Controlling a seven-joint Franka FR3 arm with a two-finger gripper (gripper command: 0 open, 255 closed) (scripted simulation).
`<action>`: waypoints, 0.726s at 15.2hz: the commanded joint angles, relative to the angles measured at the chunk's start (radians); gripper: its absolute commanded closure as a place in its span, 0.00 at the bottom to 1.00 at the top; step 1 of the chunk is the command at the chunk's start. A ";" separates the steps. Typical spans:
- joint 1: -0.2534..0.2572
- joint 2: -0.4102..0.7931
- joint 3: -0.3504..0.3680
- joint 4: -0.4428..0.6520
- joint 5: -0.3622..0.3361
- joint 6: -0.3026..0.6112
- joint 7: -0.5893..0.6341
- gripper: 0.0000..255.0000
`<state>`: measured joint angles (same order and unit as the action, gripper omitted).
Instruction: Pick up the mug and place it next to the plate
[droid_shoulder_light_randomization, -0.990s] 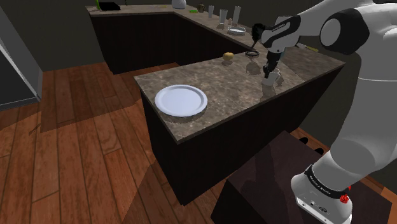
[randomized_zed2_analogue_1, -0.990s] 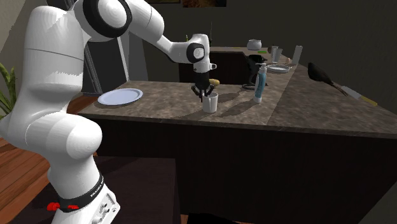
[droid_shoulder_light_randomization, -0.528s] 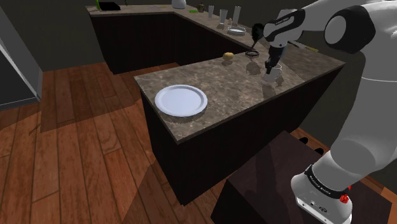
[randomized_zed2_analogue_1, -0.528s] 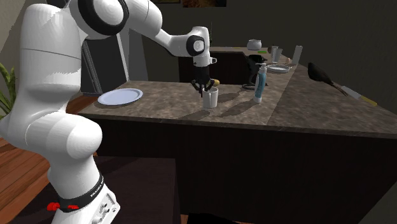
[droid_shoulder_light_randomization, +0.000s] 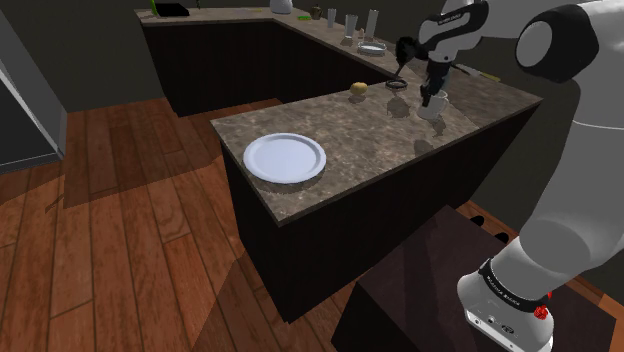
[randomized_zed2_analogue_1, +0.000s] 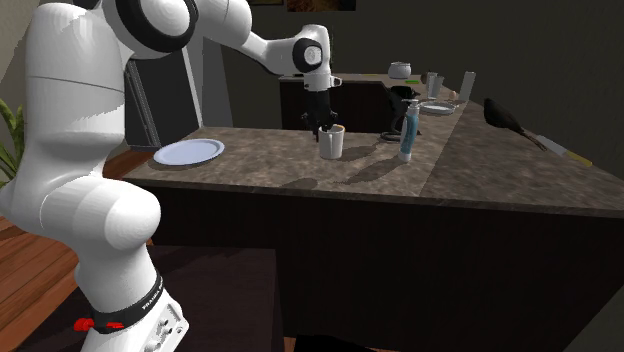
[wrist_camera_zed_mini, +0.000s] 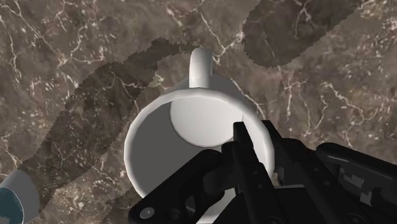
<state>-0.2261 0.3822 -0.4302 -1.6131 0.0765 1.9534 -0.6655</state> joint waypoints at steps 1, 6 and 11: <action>0.001 -0.009 -0.002 0.015 -0.004 -0.024 0.001 1.00; 0.000 -0.021 -0.005 0.066 -0.009 -0.085 0.001 1.00; -0.003 -0.028 -0.008 0.124 -0.013 -0.150 0.000 1.00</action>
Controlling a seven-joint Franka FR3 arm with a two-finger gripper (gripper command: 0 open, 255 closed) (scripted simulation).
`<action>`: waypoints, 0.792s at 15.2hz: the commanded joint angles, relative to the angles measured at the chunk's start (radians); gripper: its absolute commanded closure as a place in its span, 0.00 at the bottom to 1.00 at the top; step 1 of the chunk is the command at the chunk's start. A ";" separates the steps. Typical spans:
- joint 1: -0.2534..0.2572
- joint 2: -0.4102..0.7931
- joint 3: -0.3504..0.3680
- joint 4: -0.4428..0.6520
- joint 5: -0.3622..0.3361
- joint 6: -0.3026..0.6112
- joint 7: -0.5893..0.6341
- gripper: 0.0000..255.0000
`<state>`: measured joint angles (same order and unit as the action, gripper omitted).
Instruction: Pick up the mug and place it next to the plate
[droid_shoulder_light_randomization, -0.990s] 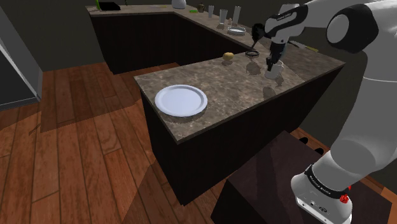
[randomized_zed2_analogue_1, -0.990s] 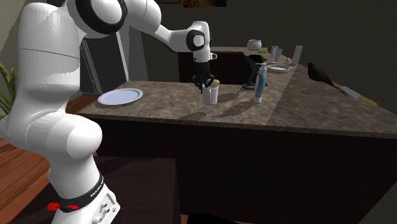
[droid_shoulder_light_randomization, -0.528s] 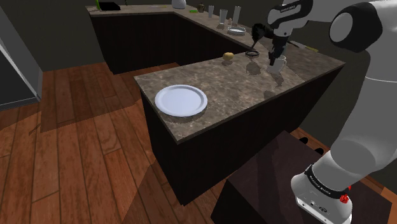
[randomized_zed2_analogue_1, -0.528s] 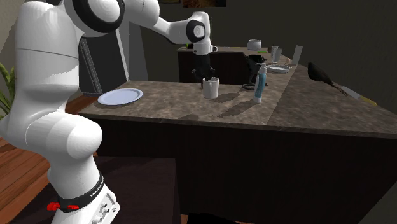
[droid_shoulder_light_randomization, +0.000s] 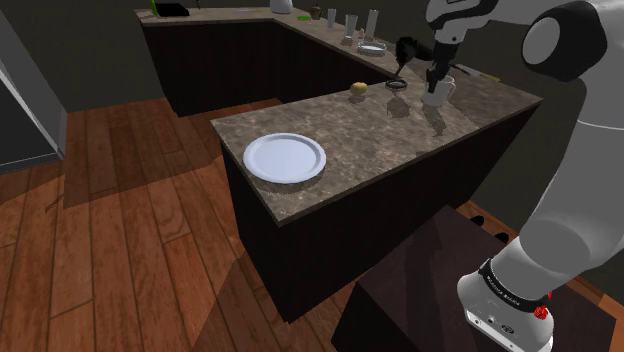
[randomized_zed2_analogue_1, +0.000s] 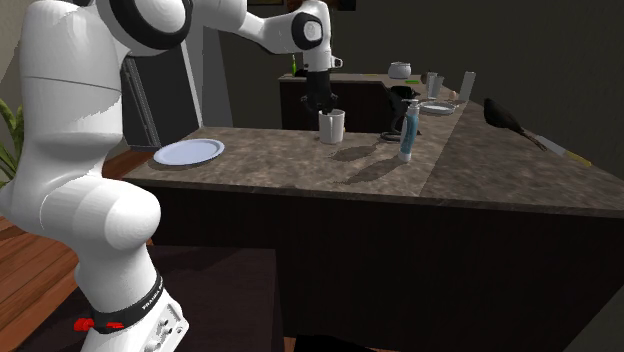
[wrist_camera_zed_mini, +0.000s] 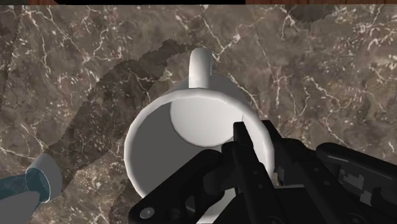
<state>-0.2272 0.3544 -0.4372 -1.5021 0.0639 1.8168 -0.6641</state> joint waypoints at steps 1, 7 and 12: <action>-0.002 -0.001 -0.001 0.026 0.000 -0.026 -0.002 1.00; -0.009 0.001 -0.003 0.107 0.000 -0.105 -0.005 1.00; 0.082 -0.061 0.026 0.029 -0.032 -0.090 0.110 1.00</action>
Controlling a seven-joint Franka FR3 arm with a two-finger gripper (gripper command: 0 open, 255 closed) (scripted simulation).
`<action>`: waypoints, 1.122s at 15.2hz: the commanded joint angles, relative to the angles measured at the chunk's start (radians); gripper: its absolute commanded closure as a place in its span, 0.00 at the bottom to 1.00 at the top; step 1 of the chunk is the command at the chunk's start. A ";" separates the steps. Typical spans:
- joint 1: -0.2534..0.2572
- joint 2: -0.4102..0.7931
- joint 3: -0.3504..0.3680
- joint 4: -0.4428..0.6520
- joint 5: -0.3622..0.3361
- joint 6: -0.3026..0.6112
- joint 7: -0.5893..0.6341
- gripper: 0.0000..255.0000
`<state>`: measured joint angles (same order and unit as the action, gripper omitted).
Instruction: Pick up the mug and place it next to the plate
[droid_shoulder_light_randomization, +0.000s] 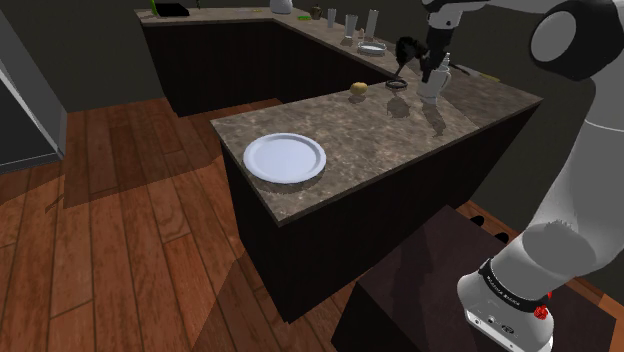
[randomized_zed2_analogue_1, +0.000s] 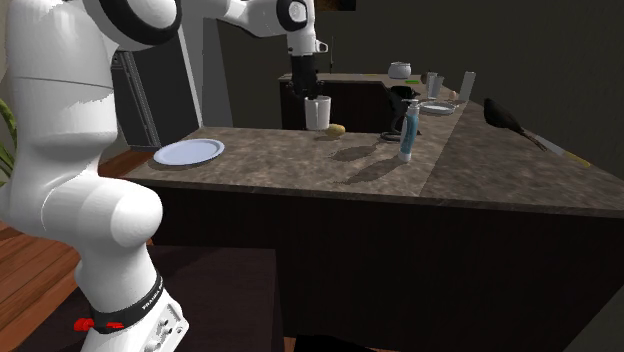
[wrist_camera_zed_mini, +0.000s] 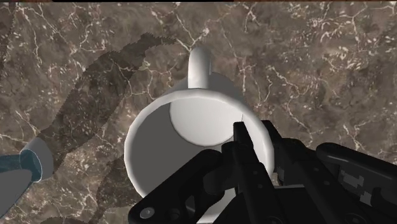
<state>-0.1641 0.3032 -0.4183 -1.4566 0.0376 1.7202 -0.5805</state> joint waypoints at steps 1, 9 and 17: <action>0.036 -0.019 0.014 -0.027 -0.010 0.008 0.050 1.00; 0.156 -0.054 0.075 -0.063 -0.034 0.002 0.230 1.00; 0.261 -0.024 0.138 -0.012 -0.034 -0.029 0.398 1.00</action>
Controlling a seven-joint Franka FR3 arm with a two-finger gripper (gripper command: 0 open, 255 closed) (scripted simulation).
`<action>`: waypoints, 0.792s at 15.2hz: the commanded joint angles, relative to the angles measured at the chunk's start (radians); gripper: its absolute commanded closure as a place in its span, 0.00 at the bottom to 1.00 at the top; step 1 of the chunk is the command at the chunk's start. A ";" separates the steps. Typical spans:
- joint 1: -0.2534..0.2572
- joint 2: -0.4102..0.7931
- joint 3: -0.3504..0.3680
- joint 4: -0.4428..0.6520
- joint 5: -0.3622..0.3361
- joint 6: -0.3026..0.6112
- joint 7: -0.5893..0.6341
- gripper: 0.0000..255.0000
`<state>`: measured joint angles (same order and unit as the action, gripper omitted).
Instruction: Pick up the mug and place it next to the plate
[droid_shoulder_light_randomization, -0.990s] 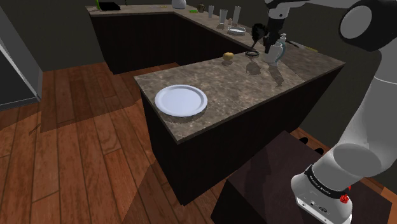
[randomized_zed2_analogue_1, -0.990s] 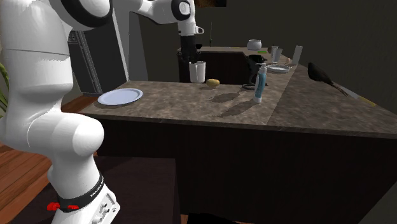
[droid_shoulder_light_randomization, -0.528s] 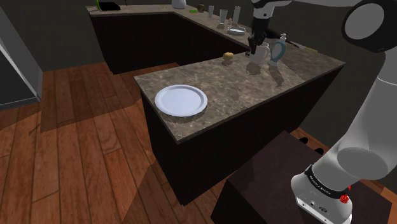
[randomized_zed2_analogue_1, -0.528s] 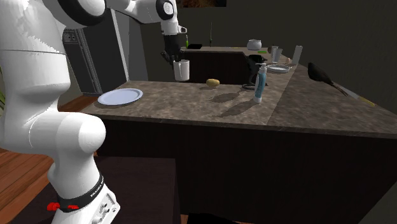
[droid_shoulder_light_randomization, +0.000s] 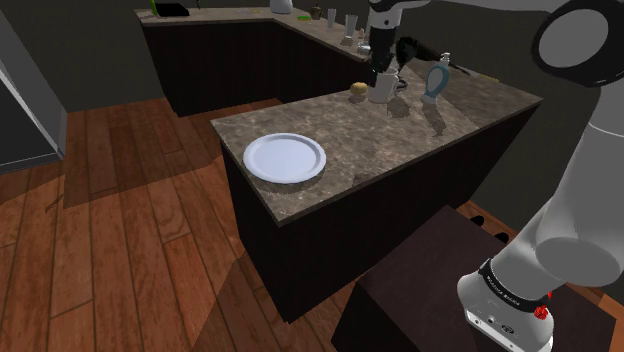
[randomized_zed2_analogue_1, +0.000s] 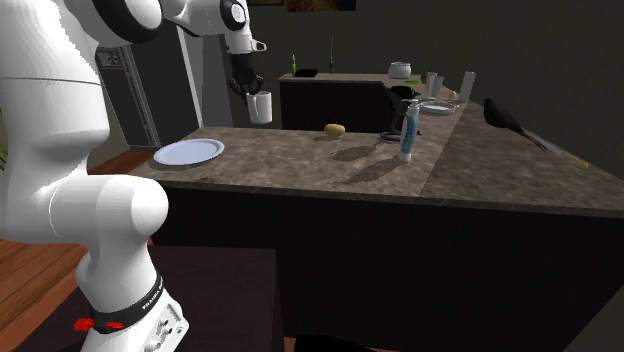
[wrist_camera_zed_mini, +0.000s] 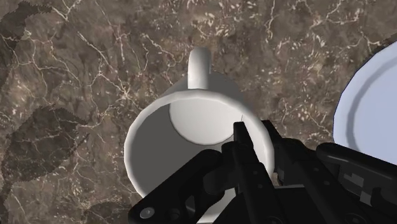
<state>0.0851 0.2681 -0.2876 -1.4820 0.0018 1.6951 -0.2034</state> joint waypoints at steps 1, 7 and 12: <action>0.024 0.019 0.015 0.026 0.003 -0.009 0.041 1.00; 0.093 0.093 0.059 0.138 0.013 -0.054 0.156 1.00; 0.108 0.104 0.066 0.102 0.014 -0.008 0.178 1.00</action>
<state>0.1911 0.3742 -0.2218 -1.3654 0.0161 1.6741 -0.0281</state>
